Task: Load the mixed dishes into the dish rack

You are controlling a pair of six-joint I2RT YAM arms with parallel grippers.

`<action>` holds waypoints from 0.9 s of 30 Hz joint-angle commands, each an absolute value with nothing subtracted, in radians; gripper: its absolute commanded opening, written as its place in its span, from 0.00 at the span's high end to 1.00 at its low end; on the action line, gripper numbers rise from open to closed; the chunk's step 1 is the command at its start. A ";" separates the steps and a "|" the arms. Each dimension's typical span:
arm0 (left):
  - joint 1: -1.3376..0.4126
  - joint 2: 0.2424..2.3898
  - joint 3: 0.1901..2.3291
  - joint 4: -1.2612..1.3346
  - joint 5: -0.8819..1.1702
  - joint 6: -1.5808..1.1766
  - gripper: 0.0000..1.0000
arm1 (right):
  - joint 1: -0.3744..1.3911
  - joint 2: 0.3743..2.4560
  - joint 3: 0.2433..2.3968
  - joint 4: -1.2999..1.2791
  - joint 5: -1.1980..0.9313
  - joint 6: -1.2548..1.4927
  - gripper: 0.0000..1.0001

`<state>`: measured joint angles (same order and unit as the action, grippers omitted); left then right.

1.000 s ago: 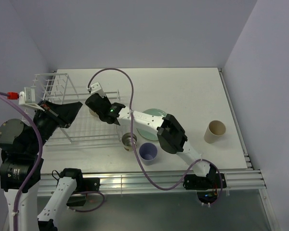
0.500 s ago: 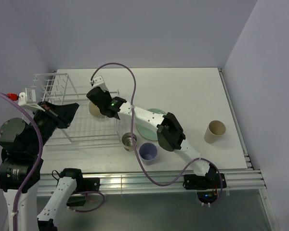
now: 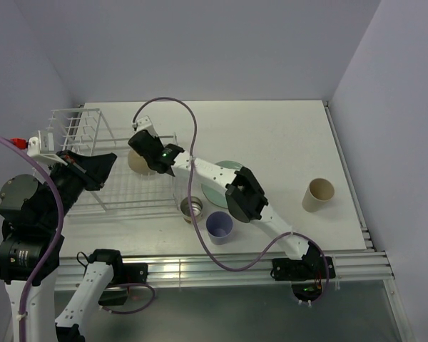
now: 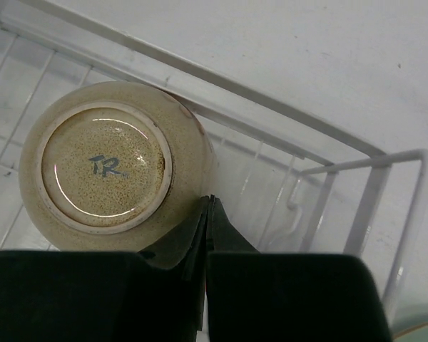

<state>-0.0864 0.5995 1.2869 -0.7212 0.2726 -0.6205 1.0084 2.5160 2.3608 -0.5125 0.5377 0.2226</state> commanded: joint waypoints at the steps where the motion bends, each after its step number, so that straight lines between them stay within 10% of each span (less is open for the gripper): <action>1: -0.089 0.595 1.298 -0.703 0.268 -0.595 1.00 | 1.034 2.559 2.454 -0.495 0.474 0.198 1.00; 20: -0.089 0.586 1.262 -0.701 0.255 -0.572 1.00 | 1.066 2.620 2.559 -0.354 0.086 0.179 1.00; 27: -0.089 0.584 1.250 -0.693 0.256 -0.568 1.00 | 1.065 2.456 2.335 -0.280 0.297 0.215 1.00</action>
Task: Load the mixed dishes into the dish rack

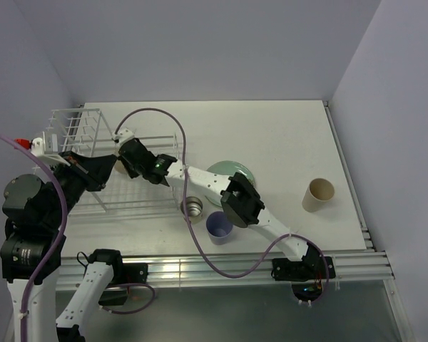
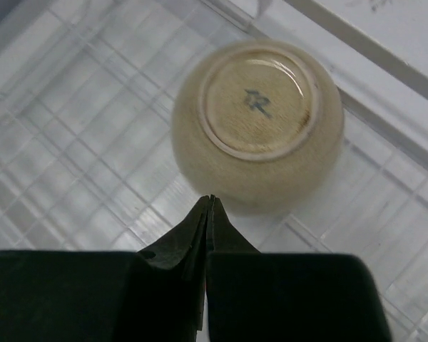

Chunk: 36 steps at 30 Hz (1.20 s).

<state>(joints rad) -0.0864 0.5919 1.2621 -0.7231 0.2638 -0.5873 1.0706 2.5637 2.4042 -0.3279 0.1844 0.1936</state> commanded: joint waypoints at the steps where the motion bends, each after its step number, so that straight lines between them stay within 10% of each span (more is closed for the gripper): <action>1: -0.089 0.581 1.244 -0.687 0.256 -0.569 1.00 | 1.055 2.453 2.339 -0.302 0.319 0.221 1.00; 15: -0.089 0.566 1.213 -0.650 0.291 -0.588 1.00 | 1.008 2.584 2.508 -0.387 0.367 0.238 1.00; 36: -0.089 0.563 1.164 -0.614 0.311 -0.591 1.00 | 0.990 2.684 2.572 -0.079 -0.182 0.429 1.00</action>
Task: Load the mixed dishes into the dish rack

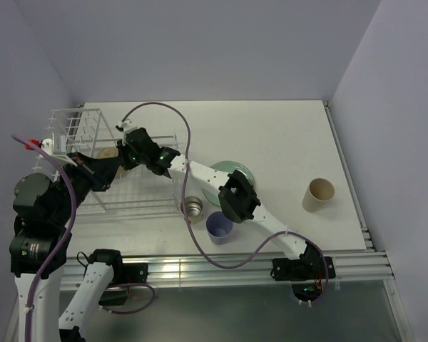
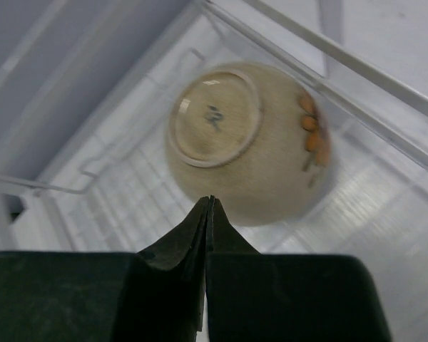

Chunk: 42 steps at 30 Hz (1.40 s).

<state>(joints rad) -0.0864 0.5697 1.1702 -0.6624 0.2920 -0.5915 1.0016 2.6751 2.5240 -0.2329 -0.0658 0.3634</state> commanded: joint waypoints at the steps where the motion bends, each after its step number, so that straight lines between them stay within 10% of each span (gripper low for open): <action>1: -0.089 0.563 1.163 -0.614 0.310 -0.591 1.00 | 0.979 2.689 2.576 -0.055 -0.228 0.483 1.00; 17: -0.089 0.523 1.178 -0.644 0.321 -0.583 0.90 | 0.991 1.940 1.834 -0.179 0.273 0.324 0.98; 23: -0.089 0.523 1.160 -0.672 0.388 -0.588 0.59 | 1.045 1.696 1.691 -0.380 0.417 0.337 0.82; 28: -0.089 0.560 1.069 -0.686 0.520 -0.595 0.40 | 1.049 1.489 1.481 -0.564 0.497 0.491 0.45; 42: -0.089 0.598 0.945 -0.620 0.638 -0.627 0.38 | 1.046 1.364 1.101 -0.523 0.425 0.589 0.43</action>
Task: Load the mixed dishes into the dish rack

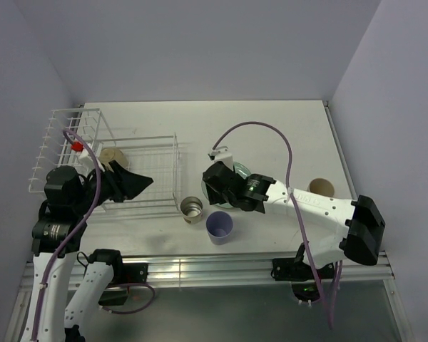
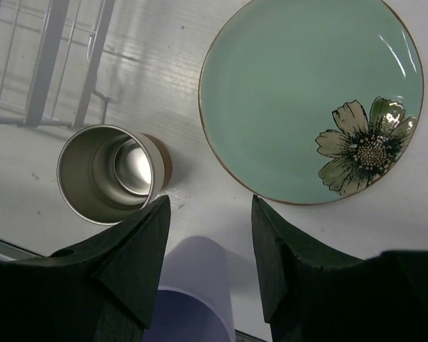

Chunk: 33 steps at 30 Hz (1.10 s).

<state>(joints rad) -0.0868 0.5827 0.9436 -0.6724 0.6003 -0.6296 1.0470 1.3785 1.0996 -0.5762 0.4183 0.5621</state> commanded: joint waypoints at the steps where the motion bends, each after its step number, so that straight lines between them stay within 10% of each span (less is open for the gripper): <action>1: -0.089 0.609 0.945 -0.620 0.640 -0.624 0.38 | 1.045 1.386 1.106 -0.520 0.420 0.586 0.43; 21: -0.092 0.624 0.910 -0.655 0.629 -0.558 0.37 | 1.048 1.657 1.146 -0.370 0.227 0.584 0.49; 25: -0.094 0.638 0.905 -0.661 0.629 -0.542 0.37 | 1.048 1.667 1.146 -0.365 0.230 0.594 0.66; 28: -0.094 0.643 0.900 -0.660 0.632 -0.537 0.37 | 1.048 1.652 1.141 -0.373 0.259 0.597 0.98; 33: -0.092 0.660 0.894 -0.650 0.650 -0.525 0.35 | 1.048 1.586 1.149 -0.425 0.324 0.598 1.00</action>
<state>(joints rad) -0.0887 0.6476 0.9024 -0.6754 0.6167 -0.5594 1.0470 1.6657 1.1061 -0.4099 0.2543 0.5869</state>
